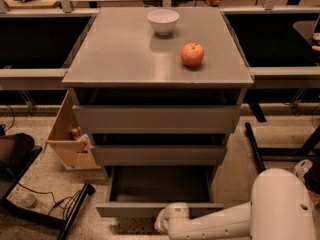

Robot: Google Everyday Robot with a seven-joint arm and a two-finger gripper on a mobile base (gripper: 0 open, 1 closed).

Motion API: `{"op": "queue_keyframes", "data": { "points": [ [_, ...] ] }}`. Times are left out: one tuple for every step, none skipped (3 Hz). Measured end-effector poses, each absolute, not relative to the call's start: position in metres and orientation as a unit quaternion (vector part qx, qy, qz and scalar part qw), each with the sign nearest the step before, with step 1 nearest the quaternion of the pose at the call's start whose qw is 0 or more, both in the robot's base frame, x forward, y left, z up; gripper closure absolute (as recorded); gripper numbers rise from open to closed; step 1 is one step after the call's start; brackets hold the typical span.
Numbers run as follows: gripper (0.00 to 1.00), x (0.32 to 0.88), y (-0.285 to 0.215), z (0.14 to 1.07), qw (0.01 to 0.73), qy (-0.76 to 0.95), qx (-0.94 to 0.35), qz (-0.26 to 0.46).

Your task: Close bottom drawer

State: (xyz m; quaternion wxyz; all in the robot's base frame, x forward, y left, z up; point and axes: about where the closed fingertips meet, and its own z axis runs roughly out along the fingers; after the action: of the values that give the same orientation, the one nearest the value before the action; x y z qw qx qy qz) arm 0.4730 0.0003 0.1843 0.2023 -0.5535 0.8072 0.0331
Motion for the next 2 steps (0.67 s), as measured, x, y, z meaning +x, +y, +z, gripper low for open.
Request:
{"op": "queue_keyframes", "data": {
  "points": [
    [1.0, 0.481, 0.017, 0.142, 0.21, 0.801, -0.558, 0.043],
    [1.0, 0.52, 0.025, 0.098, 0.231, 0.797, -0.557, 0.037]
  ]
}}
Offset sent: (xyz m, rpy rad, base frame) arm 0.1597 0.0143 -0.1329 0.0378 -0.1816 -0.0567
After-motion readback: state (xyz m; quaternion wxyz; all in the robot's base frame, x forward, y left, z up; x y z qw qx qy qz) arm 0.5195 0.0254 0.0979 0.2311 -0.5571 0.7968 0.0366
